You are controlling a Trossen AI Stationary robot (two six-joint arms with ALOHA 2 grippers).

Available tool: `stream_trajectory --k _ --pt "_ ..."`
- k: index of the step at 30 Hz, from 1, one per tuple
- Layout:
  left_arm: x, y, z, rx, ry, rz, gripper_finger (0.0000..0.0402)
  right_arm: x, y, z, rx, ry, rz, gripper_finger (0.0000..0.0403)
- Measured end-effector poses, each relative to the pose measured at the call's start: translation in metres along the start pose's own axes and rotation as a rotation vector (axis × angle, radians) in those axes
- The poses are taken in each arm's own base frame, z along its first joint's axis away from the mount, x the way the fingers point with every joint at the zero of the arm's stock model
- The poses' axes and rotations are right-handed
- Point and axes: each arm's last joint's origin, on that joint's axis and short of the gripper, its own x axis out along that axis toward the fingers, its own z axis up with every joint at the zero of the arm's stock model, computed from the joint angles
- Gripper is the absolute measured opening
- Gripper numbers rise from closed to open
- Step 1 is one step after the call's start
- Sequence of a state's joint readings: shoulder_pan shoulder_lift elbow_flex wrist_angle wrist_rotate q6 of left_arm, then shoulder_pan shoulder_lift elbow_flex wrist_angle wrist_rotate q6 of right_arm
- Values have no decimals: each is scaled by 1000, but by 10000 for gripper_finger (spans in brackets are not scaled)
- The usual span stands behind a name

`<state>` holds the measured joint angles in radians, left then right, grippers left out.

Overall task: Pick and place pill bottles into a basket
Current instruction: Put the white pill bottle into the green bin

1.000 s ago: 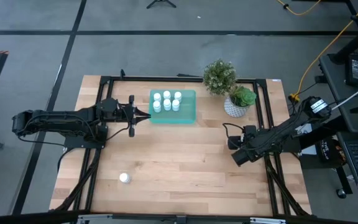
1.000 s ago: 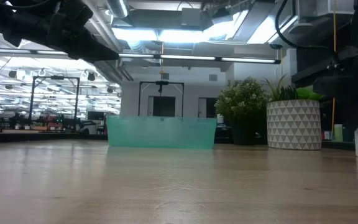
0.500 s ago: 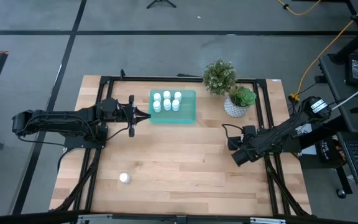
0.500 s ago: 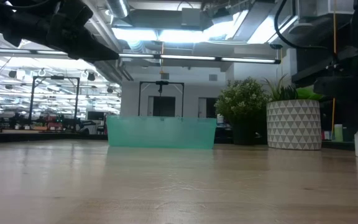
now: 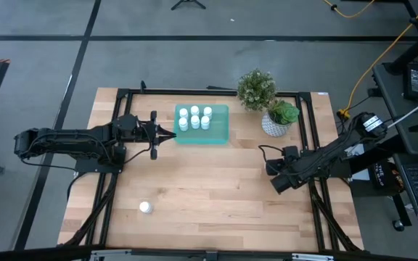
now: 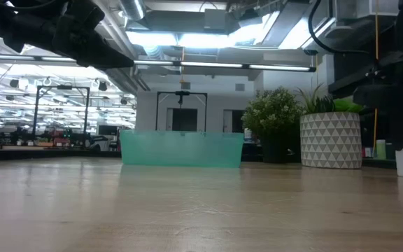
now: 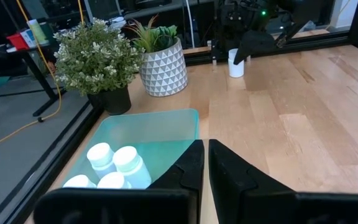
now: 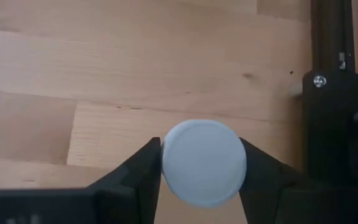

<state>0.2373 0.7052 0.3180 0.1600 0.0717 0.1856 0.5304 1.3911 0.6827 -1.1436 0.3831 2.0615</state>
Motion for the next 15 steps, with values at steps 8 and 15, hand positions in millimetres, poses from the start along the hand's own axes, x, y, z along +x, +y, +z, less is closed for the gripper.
stream_trajectory --k 8,15 --pt "0 0 0 1 0 1 17 -7 1 3 -37 64 90 162" --pt "0 0 0 2 -1 3 17 -15 6 4 -94 92 232 161"
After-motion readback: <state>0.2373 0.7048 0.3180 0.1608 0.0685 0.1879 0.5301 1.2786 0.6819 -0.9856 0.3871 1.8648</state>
